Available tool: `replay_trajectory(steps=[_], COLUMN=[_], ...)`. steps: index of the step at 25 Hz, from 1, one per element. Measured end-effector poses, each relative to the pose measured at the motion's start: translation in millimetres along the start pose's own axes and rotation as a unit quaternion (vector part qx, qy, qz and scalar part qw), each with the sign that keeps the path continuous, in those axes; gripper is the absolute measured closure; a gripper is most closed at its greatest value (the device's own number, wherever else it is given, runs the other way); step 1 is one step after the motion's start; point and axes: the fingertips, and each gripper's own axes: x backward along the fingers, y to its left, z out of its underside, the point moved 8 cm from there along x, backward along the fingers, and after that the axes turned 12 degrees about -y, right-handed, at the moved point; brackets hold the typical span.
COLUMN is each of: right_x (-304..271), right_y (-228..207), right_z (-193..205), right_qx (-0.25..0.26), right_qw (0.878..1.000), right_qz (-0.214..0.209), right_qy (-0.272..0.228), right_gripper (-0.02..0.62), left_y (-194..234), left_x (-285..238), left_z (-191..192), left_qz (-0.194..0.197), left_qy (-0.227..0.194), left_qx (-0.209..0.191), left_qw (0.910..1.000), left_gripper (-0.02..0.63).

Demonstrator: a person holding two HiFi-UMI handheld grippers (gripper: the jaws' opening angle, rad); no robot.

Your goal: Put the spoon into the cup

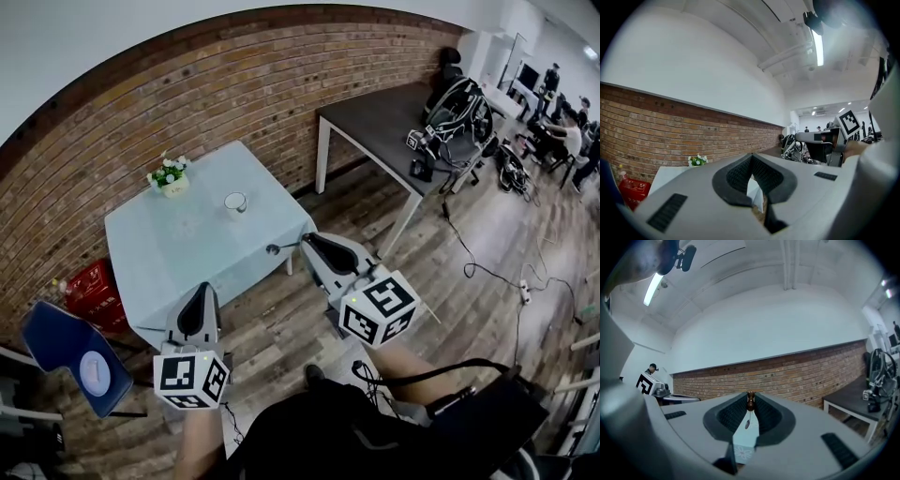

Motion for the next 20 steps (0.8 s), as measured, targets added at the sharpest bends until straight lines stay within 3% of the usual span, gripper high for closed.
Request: replay_trajectory(steps=[11,20], right_x=[-25,-65], right_y=[-64,-93], right_z=[7,20], right_qx=[-0.018,-0.027], right_qw=[1.000,0.999], right_qz=[-0.019,-0.019], right_qy=[0.005,0.011], right_gripper=[0.537,0.537], left_y=[-4,10], left_x=[-60,-98], left_z=[16,25], left_qz=[-0.031,-0.030], left_qy=[0.014,0.010], left_qx=[-0.015,-0.012], left_qw=[0.9993,0.9994], left_gripper=[0.597,0.597])
